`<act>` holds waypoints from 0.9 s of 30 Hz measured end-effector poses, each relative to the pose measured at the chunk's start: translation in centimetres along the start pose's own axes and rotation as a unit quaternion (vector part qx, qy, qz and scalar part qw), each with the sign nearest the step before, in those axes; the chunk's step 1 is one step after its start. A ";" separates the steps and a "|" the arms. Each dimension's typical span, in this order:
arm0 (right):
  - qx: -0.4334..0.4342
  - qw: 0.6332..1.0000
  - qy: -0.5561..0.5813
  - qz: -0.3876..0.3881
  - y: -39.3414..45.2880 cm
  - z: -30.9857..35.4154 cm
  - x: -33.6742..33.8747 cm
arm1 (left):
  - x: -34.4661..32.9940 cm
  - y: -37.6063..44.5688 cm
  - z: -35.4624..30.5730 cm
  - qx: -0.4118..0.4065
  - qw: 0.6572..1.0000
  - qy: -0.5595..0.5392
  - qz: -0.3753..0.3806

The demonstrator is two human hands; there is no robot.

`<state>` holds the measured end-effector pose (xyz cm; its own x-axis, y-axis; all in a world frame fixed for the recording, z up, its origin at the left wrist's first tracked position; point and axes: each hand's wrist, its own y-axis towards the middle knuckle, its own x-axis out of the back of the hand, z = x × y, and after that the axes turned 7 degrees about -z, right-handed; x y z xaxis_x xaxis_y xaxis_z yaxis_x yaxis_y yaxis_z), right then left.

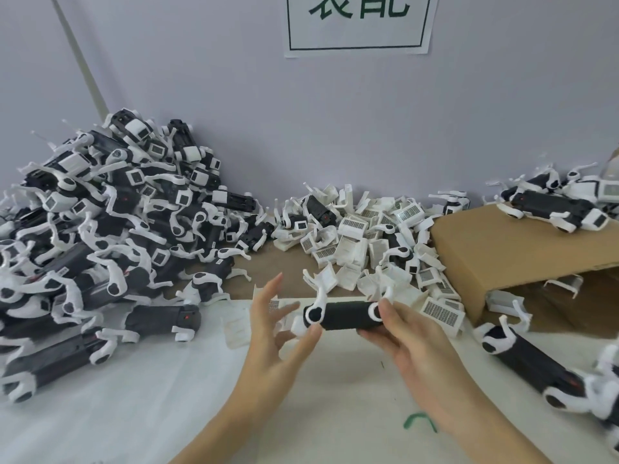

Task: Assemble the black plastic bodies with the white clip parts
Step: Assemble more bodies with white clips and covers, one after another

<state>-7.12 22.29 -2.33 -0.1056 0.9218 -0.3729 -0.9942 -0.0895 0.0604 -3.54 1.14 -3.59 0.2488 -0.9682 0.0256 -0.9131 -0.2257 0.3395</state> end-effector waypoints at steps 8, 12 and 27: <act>0.034 0.993 -0.110 0.007 -0.8 -0.3 0.0 | 0.8 0.7 0.7 0.116 0.987 -0.098 0.055; 0.047 0.990 -0.136 -0.009 -1.1 -0.4 -0.8 | 1.1 1.2 0.8 0.114 0.985 -0.122 0.046; -0.034 0.994 -0.055 0.084 -1.2 0.5 0.2 | 1.6 1.6 0.3 0.186 0.941 -0.261 0.107</act>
<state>-5.93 22.77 -2.02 -0.2714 0.9271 -0.2585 -0.9622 -0.2679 0.0496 -4.69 -0.81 -3.28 -0.0571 -0.8948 -0.4428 -0.9984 0.0516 0.0243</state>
